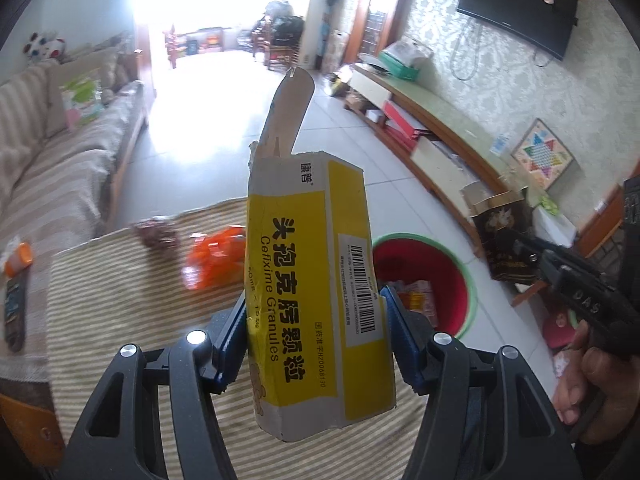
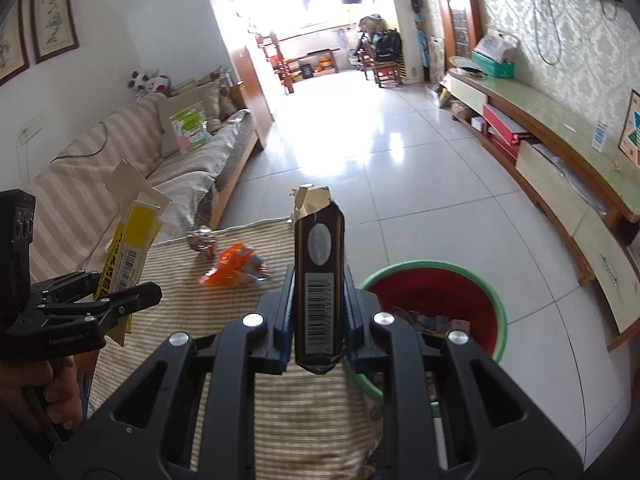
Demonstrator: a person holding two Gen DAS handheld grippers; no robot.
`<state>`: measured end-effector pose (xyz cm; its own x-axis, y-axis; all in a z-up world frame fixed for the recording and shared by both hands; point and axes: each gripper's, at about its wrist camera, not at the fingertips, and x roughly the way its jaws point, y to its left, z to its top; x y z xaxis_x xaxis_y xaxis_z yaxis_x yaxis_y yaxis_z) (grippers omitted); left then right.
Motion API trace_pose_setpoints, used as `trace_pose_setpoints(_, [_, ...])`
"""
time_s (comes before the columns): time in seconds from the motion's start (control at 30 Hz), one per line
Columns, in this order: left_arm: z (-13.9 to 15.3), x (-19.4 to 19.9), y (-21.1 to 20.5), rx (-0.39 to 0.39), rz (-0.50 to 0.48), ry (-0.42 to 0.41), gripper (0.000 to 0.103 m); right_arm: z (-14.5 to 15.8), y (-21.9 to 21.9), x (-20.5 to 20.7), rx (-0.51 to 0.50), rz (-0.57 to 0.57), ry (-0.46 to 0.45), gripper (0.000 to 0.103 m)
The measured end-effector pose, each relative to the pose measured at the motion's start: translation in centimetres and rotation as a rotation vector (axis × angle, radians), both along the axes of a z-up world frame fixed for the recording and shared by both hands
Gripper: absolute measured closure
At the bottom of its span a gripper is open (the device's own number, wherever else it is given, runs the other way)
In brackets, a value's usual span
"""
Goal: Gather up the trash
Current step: 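Lift the yellow box and brown box and carry both over the bin, then open both tools over the bin to drop the two boxes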
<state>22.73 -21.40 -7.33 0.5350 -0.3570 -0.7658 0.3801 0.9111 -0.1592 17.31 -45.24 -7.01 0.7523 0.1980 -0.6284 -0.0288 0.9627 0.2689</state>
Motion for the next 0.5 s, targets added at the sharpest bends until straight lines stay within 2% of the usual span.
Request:
trace_pose_setpoints(0.33, [-4.6,3.8,-10.8,-0.090,-0.181,0.139,0.044,-4.7,-7.6,1.8,0.043,-0.115,0.089,0.083])
trace_pose_setpoints(0.5, [-7.1,4.9,-15.0,-0.071,-0.231,0.184,0.043,-7.2,-9.8,2.6,0.067,-0.144,0.129,0.083])
